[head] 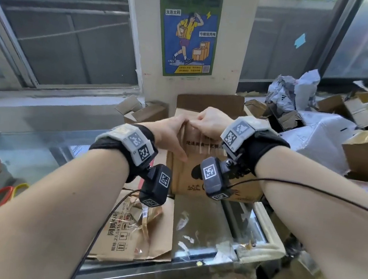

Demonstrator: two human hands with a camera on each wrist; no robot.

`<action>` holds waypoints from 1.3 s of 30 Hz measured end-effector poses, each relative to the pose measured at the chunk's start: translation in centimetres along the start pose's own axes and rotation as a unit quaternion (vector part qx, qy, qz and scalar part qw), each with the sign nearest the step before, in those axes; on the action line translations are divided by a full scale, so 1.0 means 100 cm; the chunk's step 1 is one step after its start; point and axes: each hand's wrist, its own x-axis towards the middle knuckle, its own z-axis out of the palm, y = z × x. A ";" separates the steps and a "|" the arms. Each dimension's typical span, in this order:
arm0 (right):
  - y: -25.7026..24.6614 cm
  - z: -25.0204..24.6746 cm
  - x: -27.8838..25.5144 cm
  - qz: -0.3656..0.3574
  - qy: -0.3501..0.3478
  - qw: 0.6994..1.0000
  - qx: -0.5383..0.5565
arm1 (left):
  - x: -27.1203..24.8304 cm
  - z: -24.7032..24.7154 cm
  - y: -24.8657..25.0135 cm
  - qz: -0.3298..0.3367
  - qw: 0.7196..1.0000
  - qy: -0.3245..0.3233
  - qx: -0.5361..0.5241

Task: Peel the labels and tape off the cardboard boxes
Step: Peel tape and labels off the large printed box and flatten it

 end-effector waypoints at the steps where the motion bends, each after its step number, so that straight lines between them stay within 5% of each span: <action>1: 0.002 0.004 0.002 0.005 -0.010 1.000 0.009 | 0.000 0.002 0.000 -0.009 1.000 -0.009 0.017; 6: 0.008 0.015 0.016 0.043 -0.029 0.996 0.071 | 0.005 0.019 0.001 -0.027 0.994 -0.029 0.102; 18: 0.030 0.015 0.022 0.076 -0.026 0.970 0.229 | 0.022 0.028 -0.005 -0.040 0.995 0.000 0.088; 23: 0.037 0.018 0.018 0.087 -0.024 0.926 0.367 | 0.017 0.030 -0.004 -0.038 0.995 0.002 0.088; 34: 0.040 0.021 0.005 0.090 0.018 0.890 0.447 | 0.014 0.038 -0.012 -0.010 0.996 0.020 0.086; 39: 0.040 0.026 -0.001 0.082 0.029 0.878 0.470 | 0.008 0.028 0.006 -0.032 0.984 0.001 0.174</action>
